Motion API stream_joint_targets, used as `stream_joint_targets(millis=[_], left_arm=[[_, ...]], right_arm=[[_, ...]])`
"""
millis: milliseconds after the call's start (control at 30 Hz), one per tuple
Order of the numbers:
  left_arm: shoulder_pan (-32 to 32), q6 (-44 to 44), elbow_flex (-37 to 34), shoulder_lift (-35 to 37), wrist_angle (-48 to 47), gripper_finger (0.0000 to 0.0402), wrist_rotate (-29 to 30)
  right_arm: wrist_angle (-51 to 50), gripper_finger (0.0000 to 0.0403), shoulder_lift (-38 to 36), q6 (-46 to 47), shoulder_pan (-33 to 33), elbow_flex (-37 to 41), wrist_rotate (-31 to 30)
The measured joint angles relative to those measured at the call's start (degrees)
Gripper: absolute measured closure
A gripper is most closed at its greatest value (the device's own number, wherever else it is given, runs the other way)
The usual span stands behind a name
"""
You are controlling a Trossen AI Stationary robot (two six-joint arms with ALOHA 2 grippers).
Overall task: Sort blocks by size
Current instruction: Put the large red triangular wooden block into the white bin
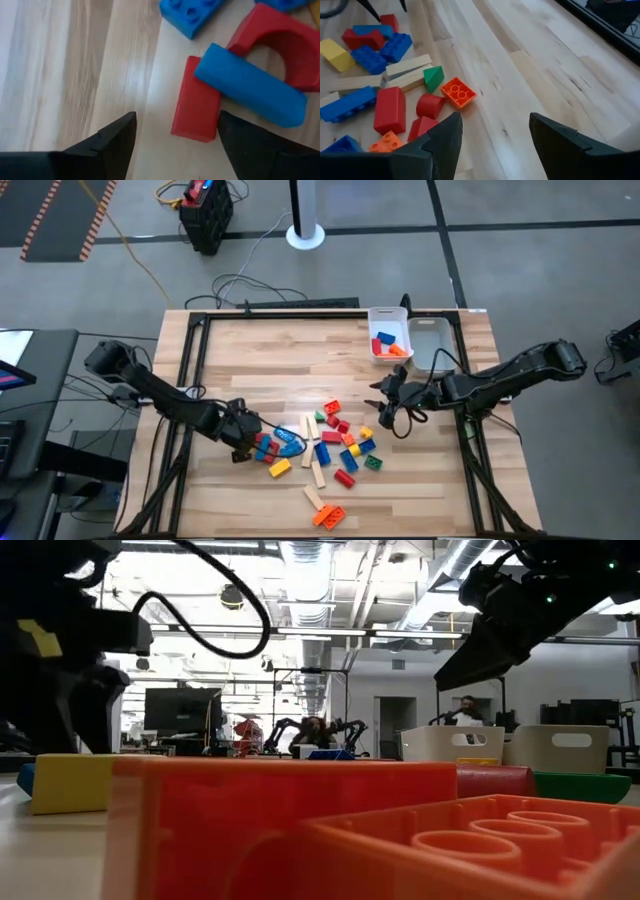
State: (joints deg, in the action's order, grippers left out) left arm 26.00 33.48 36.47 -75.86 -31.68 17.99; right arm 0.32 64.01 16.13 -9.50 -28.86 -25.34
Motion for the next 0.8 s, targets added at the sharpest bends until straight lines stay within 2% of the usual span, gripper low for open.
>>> stream_joint_targets(millis=[233,600,700,800], left_arm=[[-2.09,0.06,-5.89,0.21,7.59,0.0129,-4.50],[-2.25,-9.68,-6.53,0.08,11.28,0.0132,-3.84],[-2.25,-10.75,-6.54,0.03,12.08,0.0155,-3.84],[-2.54,-10.93,-6.54,0.03,12.41,0.0199,-4.22]], right_arm=[[0.24,0.0144,0.00,0.97,-0.30,0.00,-0.04],[0.15,0.0144,0.00,1.87,-0.31,0.00,-0.17],[0.15,0.0144,0.00,1.89,-0.73,0.00,-0.22],[0.17,0.0144,-0.02,1.98,-1.06,0.00,-0.22]])
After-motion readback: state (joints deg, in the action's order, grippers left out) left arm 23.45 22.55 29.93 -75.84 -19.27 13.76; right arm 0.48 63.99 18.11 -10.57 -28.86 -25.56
